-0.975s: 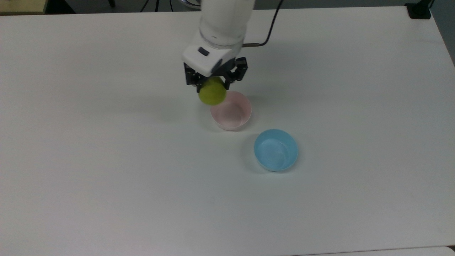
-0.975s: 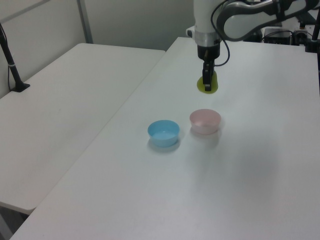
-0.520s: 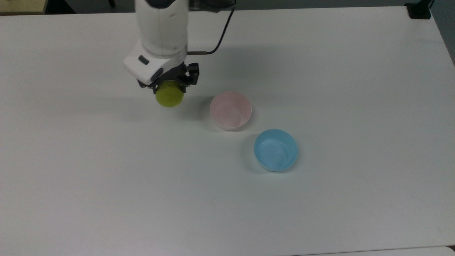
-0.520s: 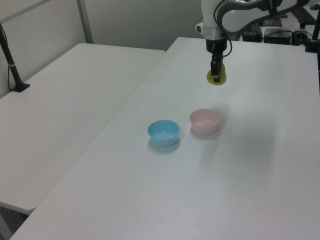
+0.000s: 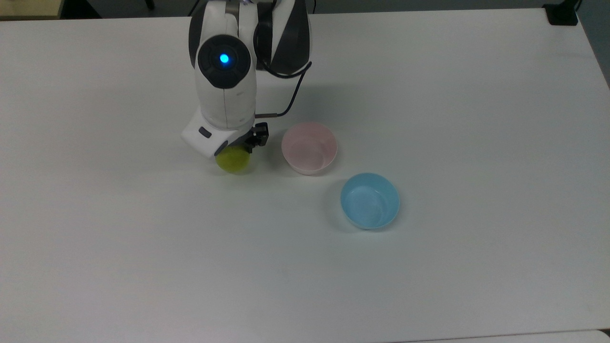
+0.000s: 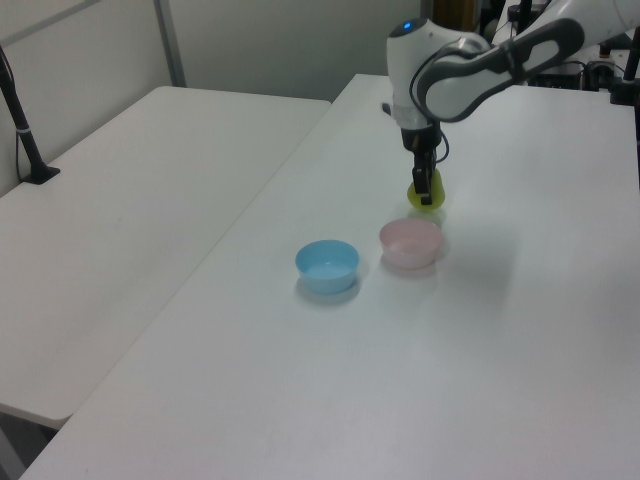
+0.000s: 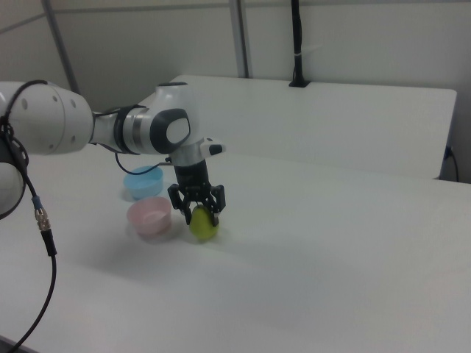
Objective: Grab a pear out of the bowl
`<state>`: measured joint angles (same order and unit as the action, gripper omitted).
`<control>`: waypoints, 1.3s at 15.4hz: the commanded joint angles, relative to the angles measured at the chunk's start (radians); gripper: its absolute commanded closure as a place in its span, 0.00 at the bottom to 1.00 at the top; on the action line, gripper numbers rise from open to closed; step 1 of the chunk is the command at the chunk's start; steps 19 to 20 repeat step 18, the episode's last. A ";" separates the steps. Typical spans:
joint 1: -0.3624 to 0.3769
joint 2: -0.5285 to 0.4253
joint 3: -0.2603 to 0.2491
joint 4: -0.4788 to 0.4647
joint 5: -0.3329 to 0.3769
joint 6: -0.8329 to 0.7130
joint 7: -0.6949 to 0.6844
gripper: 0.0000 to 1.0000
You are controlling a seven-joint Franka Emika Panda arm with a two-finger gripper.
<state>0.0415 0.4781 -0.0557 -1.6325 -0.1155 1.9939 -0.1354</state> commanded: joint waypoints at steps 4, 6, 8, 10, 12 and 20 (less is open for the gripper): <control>0.009 -0.036 -0.004 -0.004 -0.018 0.017 0.077 0.00; 0.011 -0.093 -0.004 -0.004 -0.015 0.005 0.109 0.00; 0.018 -0.160 -0.006 -0.004 -0.015 -0.016 0.205 0.00; 0.018 -0.226 -0.004 -0.004 -0.009 -0.076 0.252 0.00; 0.018 -0.284 -0.004 -0.004 -0.003 -0.153 0.266 0.00; 0.023 -0.378 -0.010 -0.006 0.031 -0.261 0.283 0.00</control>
